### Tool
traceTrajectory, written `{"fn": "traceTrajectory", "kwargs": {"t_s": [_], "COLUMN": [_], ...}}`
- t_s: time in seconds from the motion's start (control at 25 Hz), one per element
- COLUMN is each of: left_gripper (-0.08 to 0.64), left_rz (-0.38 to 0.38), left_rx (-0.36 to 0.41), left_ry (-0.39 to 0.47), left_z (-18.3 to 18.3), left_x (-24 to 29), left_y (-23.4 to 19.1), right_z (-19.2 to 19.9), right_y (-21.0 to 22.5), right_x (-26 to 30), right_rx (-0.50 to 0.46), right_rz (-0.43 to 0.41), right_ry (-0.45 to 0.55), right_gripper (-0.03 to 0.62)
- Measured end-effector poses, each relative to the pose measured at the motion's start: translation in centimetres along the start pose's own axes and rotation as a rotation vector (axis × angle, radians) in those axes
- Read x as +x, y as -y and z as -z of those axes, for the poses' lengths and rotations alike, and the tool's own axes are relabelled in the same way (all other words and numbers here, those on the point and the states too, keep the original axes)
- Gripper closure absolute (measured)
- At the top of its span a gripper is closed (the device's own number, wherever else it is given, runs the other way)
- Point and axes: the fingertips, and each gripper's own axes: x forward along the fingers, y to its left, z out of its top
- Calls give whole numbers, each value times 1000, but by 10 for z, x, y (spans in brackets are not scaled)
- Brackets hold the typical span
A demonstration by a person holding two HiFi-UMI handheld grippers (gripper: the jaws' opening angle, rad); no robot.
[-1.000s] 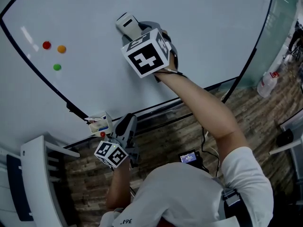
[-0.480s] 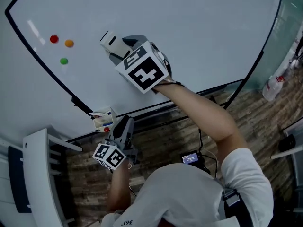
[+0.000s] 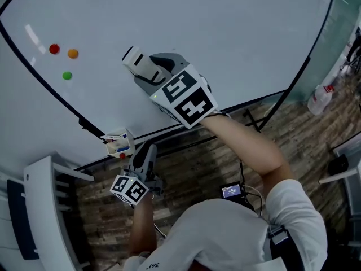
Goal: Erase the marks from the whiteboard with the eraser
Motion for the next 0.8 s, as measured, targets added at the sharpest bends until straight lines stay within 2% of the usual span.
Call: {"fn": "traceTrajectory", "kwargs": {"t_s": [0.12,0.32,0.8], "left_gripper": [482,482,482], "left_rz": [20,6,64], "left_rx": [8,17,69], "left_ry": [-2,5,-8], "left_z": [3,6,26], "left_x": [8,19,67], "left_y": [7,29,116], "right_z": [12,36,92], "right_y": [10,32,104], "right_x": [-17,-53,-159], "right_rx": [-8,25,84], "right_rz": [14,34,104], "right_ry": [-16,-14,-43], "right_gripper": [342,342,343]}}
